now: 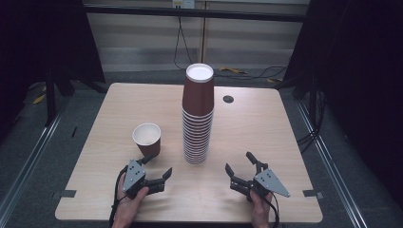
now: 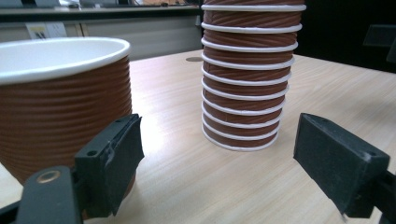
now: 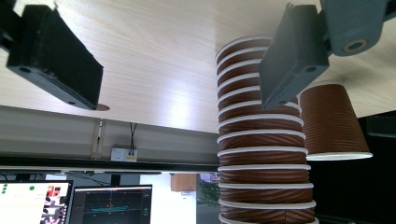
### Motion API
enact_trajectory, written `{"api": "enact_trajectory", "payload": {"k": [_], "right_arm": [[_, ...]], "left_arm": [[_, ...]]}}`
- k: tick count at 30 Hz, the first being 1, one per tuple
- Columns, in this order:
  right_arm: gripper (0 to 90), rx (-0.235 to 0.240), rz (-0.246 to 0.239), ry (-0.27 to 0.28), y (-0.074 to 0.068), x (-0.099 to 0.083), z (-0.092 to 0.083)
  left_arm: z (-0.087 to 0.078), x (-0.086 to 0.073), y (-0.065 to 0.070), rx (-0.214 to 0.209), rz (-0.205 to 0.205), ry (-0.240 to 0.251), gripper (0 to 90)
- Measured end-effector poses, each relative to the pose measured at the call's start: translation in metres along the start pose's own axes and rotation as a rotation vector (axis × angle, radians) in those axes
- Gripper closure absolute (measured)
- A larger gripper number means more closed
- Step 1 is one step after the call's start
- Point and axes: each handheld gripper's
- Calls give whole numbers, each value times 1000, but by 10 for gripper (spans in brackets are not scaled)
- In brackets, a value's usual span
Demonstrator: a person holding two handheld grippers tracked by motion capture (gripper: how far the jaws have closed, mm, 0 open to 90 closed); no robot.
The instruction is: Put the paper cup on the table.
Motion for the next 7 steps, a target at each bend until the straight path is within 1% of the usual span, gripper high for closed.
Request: {"api": "enact_trajectory", "payload": {"k": [1, 2, 4, 5, 6, 7], "right_arm": [[131, 0, 0, 0, 0, 0, 0], [131, 0, 0, 0, 0, 0, 0], [131, -1, -1, 0, 0, 0, 0], [131, 0, -2, 0, 0, 0, 0], [131, -1, -2, 0, 0, 0, 0], [132, 1, -1, 1, 0, 0, 0]], "left_arm": [[0, 0, 1, -2, 3, 6, 155], [-1, 0, 1, -12, 17, 34, 156], [-5, -2, 5, -13, 13, 78, 156], [-8, -4, 5, 3, 26, 111, 156], [-11, -5, 5, 13, -6, 135, 156], [-12, -6, 4, 20, -21, 144, 155]]}}
Point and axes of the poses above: each handheld gripper's, and its own axes: z roughly forward along the jaws, x roughly out of its top, y roughly to its right, and after that the axes turned 14 degrees about z, right-handed
